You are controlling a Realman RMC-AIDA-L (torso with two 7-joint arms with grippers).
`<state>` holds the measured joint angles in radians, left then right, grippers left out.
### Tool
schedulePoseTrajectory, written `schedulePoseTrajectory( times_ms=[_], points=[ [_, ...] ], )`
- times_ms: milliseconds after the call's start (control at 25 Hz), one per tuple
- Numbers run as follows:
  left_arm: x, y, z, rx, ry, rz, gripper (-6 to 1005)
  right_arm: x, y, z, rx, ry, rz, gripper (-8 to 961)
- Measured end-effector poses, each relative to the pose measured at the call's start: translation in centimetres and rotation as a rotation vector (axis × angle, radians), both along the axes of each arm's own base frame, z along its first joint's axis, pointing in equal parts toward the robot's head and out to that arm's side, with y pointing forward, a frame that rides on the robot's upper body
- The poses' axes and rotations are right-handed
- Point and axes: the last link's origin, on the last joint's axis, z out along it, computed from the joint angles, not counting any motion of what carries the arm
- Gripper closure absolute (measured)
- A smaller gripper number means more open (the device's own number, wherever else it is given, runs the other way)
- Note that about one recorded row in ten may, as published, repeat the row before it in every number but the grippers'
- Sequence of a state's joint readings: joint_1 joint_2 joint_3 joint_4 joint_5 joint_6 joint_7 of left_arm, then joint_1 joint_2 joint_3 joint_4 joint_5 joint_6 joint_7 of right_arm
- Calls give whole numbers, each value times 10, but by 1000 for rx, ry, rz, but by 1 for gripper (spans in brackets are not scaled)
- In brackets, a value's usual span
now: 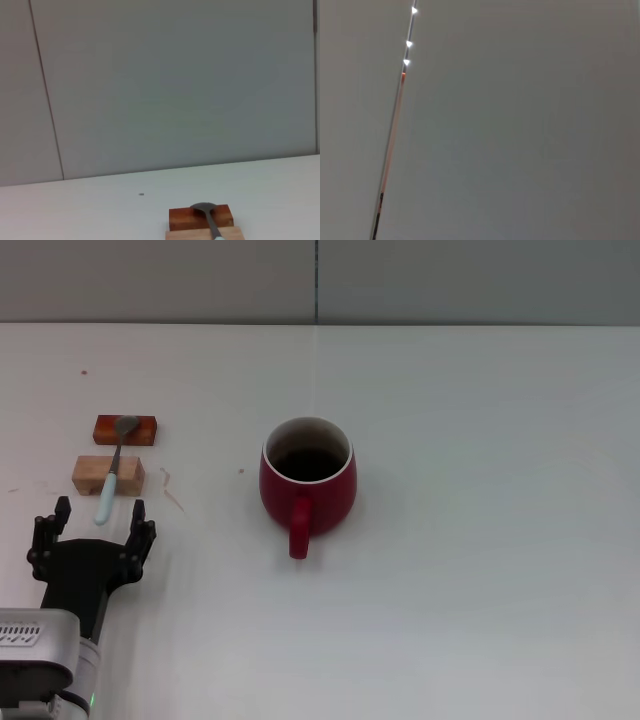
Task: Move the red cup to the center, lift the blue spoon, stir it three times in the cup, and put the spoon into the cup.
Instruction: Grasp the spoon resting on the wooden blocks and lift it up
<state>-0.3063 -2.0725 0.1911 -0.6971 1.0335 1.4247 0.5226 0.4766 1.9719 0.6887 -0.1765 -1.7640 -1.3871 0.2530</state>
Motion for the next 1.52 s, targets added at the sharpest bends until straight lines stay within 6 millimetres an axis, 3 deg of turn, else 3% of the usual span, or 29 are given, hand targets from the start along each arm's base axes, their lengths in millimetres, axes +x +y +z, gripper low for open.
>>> schedulePoseTrajectory(
  times_ms=[520,1520],
  points=[
    [-3,10,2,-3,-13,-12,170,-1,-12,-5,13,-2,21,369],
    [-6,25,0,-37,-3,-2,169,-2,-13,-5,21,-3,30,369]
  ],
)
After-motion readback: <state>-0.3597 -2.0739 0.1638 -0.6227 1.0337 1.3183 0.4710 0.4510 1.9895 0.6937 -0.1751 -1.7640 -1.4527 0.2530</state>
